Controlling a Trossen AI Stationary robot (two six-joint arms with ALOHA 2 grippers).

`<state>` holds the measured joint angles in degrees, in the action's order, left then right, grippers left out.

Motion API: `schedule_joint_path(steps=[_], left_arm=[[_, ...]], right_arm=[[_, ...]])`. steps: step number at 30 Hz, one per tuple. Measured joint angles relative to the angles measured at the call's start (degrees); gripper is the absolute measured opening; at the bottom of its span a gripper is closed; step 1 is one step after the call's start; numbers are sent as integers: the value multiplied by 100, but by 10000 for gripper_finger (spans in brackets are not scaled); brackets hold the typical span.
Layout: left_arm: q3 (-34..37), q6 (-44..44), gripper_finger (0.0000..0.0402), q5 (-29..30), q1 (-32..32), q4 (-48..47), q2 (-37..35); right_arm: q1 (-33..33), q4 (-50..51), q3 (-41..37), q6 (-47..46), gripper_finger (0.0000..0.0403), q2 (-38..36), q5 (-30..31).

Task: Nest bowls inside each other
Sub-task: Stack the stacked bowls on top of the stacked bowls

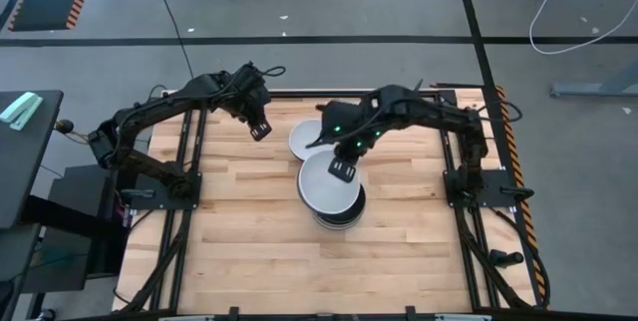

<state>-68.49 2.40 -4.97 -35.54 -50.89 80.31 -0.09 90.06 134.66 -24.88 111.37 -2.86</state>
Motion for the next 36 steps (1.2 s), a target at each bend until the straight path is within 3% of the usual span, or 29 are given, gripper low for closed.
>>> schedule_joint_path(steps=[6,12,20,26,36], left_arm=[[0,-14,35,17,149,-196,0],[0,-12,34,18,177,-615,0],[0,128,30,17,179,-428,0],[0,119,25,20,179,-321,0],[0,-23,36,16,179,-325,0]], right_arm=[[64,-37,-183,-19,12,238,-14],[23,7,-1431,-52,12,-154,-11],[-71,-185,-2547,-6,12,-556,4],[-180,-970,-2952,132,12,-560,-269],[-205,-1388,-3475,255,12,-562,-404]])
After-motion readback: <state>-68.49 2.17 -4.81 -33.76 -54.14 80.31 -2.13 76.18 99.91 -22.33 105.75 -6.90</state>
